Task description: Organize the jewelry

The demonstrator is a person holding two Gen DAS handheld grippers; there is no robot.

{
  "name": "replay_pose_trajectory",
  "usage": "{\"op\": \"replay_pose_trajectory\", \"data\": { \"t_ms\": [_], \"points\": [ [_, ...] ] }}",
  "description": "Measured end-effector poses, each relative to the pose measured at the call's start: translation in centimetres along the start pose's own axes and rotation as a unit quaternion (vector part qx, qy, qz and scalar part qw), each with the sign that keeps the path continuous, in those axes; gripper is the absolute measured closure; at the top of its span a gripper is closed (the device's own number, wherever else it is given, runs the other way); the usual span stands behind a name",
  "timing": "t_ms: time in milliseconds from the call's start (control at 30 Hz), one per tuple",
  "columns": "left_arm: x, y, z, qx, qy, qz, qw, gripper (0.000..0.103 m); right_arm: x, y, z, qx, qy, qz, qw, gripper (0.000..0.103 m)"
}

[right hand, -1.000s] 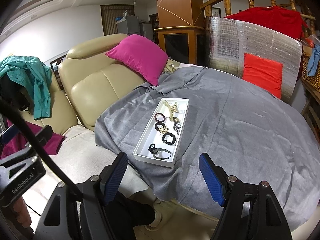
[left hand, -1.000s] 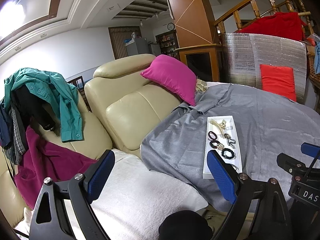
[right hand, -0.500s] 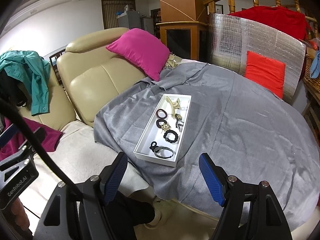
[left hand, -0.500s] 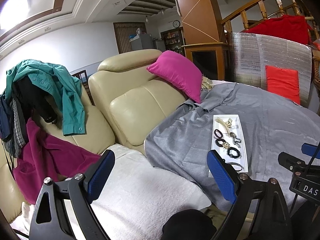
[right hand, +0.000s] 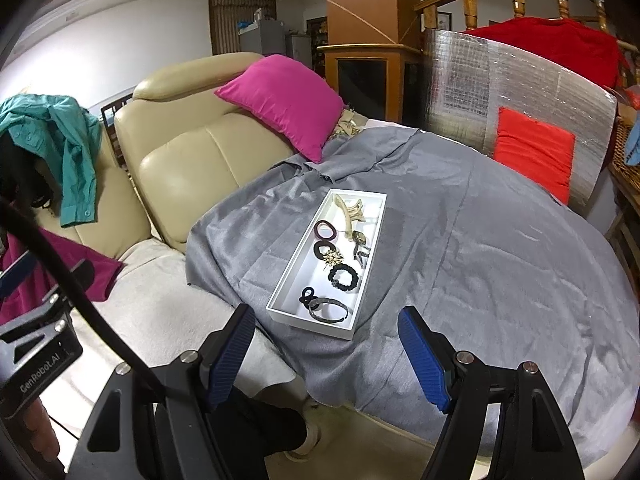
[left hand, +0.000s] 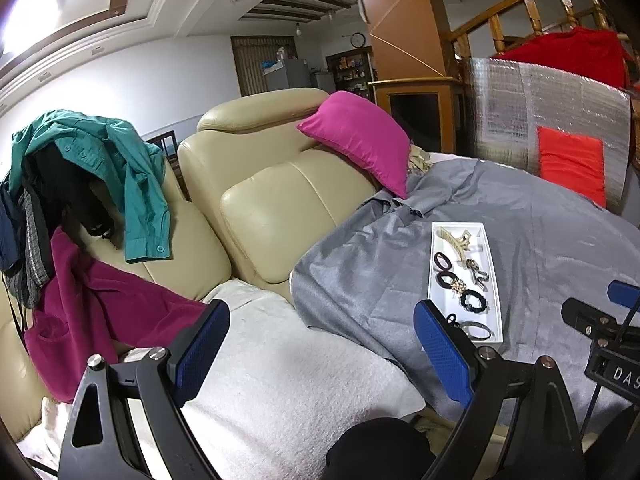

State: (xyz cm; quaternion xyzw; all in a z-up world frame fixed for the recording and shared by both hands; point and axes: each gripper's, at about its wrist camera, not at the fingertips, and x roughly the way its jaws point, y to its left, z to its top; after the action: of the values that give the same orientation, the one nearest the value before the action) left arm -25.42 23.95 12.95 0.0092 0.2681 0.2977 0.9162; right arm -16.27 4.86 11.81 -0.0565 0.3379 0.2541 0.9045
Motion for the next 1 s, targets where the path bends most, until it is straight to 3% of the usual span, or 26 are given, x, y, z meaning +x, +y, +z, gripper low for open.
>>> {"op": "replay_pose_trajectory", "data": {
  "t_ms": [1000],
  "points": [
    [-0.2, 0.9, -0.3, -0.009, -0.01, -0.016, 0.9998, 0.01, -0.1, 0.9, 0.1, -0.007, -0.002, -0.007, 1.0, 0.026]
  ]
}}
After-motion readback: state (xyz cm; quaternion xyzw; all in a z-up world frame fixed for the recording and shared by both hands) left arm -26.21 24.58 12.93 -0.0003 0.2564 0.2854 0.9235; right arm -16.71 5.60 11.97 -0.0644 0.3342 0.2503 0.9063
